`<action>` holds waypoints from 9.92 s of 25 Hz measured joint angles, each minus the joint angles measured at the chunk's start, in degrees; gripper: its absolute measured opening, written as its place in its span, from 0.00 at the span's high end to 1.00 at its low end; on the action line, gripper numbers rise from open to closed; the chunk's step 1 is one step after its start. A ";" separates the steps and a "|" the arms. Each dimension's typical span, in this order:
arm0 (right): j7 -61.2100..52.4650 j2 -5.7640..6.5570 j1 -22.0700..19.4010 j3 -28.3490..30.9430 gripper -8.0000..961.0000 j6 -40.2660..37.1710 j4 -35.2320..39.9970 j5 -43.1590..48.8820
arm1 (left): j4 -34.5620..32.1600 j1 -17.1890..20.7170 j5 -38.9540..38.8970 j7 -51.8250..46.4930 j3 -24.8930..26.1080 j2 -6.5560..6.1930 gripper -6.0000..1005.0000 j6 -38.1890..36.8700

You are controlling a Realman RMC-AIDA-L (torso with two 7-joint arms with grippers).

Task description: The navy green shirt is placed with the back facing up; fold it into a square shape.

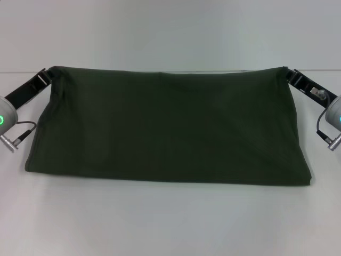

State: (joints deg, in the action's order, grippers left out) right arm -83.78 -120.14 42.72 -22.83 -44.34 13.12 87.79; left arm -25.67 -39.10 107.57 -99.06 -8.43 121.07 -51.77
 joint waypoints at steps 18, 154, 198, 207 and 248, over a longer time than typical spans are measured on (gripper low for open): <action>4.19 0.51 -3.81 -0.50 0.72 -8.33 0.57 -2.84 | 0.72 1.63 -4.35 -2.67 -2.21 0.23 0.51 1.42; 33.59 0.44 -21.43 -17.02 0.03 -38.86 7.23 18.06 | -5.46 -5.91 2.48 -38.89 -15.76 2.73 0.97 -29.29; 28.45 0.49 -22.36 -7.33 0.03 -44.23 7.41 21.12 | -0.64 7.04 0.19 -32.62 -29.57 -5.93 0.07 -17.94; 29.73 0.47 -22.80 -9.50 0.03 -44.12 7.29 23.22 | 0.28 2.23 0.61 -33.15 -35.09 -4.03 0.04 -7.22; 29.42 0.52 -22.68 -10.65 0.03 -45.26 7.06 23.83 | 0.29 -1.04 0.60 -29.20 -40.35 0.05 0.87 3.08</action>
State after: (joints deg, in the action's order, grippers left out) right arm -54.35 -119.62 20.04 -33.48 -89.60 20.17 111.62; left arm -25.38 -40.14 108.17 -128.26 -48.78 121.12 -48.69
